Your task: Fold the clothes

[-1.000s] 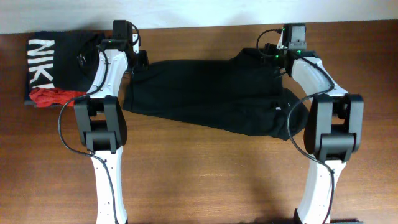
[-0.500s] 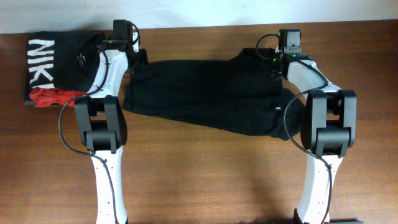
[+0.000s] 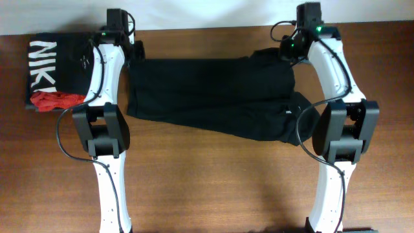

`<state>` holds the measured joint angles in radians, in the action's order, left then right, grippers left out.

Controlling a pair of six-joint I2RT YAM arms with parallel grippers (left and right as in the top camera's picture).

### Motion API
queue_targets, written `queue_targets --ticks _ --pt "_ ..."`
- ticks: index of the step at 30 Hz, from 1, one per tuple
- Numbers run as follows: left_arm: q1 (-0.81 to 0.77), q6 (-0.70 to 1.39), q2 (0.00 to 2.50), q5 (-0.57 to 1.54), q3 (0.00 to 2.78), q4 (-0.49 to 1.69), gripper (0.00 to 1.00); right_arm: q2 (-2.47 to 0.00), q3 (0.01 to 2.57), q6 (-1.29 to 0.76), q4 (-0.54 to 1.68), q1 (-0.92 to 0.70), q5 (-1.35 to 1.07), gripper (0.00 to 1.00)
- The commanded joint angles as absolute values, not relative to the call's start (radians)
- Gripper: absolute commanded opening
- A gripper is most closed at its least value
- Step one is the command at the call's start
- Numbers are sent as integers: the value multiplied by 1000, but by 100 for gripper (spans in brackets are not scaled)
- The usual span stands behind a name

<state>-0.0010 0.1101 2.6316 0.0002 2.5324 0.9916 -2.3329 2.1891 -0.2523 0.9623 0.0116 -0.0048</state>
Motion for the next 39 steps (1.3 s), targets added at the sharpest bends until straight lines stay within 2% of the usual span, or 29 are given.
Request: queue_targets --ticks 1,7,16,24,29,39 --pt "8 118 2637 -23 2638 1073 1 -2304 2342 -240 1128 29 12 4" --pt "8 111 2637 -23 2755 1295 1 -2304 2537 -235 1488 62 12 4" --pt "10 95 2637 -23 2829 1573 1 -2303 2555 -213 1693 59 4 4" --pt "9 51 2637 -22 2822 1671 1 -2296 2490 -194 1699 52 -56 4" --pt "-25 5 2658 -23 2793 1687 1 -2296 2293 -194 1684 52 -25 4" --pt "-43 -17 2778 -52 2727 1684 1 -2297 1921 -195 1482 54 -26 4"
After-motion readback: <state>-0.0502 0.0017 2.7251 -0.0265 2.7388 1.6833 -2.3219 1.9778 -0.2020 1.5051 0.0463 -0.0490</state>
